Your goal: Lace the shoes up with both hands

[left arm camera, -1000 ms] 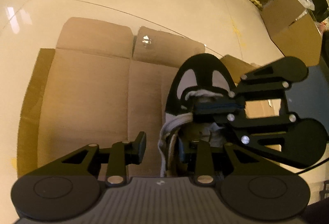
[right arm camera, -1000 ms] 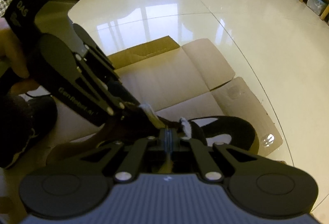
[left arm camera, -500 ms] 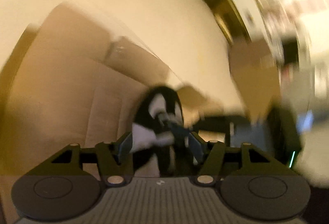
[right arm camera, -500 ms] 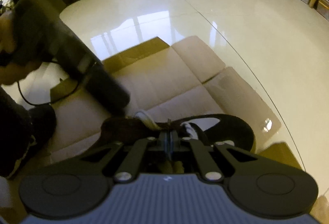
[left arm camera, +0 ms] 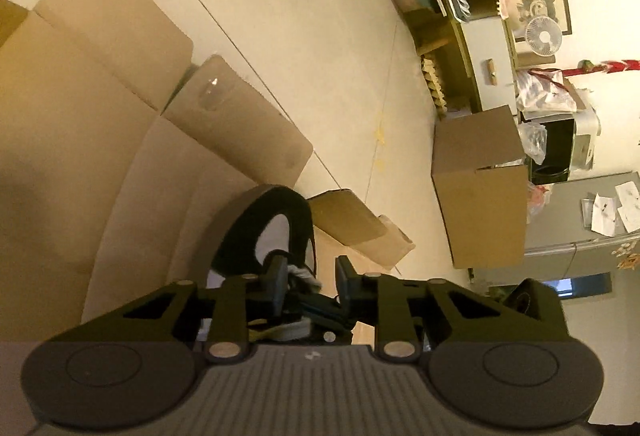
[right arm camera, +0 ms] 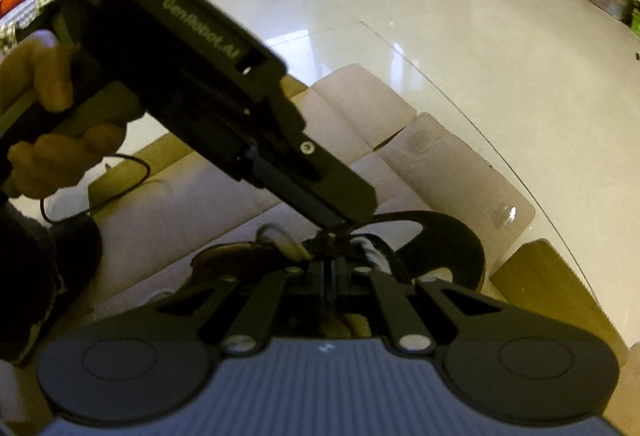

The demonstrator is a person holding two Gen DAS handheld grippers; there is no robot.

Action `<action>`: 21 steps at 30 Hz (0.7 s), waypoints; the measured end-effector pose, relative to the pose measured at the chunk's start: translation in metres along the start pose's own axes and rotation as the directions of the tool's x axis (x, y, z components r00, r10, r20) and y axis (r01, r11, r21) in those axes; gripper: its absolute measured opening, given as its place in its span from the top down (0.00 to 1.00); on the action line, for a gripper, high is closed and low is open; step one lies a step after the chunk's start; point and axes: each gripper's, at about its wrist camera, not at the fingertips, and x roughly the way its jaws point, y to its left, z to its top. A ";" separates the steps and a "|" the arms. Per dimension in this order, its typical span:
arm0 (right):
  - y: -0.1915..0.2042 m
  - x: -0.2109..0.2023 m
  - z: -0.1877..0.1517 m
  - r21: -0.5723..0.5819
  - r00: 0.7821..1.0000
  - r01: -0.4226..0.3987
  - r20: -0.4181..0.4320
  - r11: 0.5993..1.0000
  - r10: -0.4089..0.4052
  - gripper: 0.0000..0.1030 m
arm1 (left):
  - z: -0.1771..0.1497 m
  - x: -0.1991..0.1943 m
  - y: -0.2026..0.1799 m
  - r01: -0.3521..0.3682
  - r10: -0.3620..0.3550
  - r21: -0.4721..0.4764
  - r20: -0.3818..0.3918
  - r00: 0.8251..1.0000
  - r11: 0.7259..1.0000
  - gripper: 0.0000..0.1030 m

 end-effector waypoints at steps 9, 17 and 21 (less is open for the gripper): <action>-0.001 -0.004 -0.013 0.090 0.996 0.009 0.087 0.996 -0.017 0.98 | -0.009 0.003 0.009 0.009 -0.007 -0.056 0.032 0.999 0.998 0.75; -0.002 -0.002 -0.011 0.096 0.995 0.012 0.093 0.995 -0.021 0.98 | -0.010 0.002 0.004 -0.036 0.037 -0.010 0.043 0.998 0.999 0.77; -0.004 -0.007 -0.016 0.104 0.996 0.007 0.090 0.995 -0.017 0.97 | -0.012 0.002 0.007 -0.075 0.075 -0.008 0.048 0.996 0.997 0.94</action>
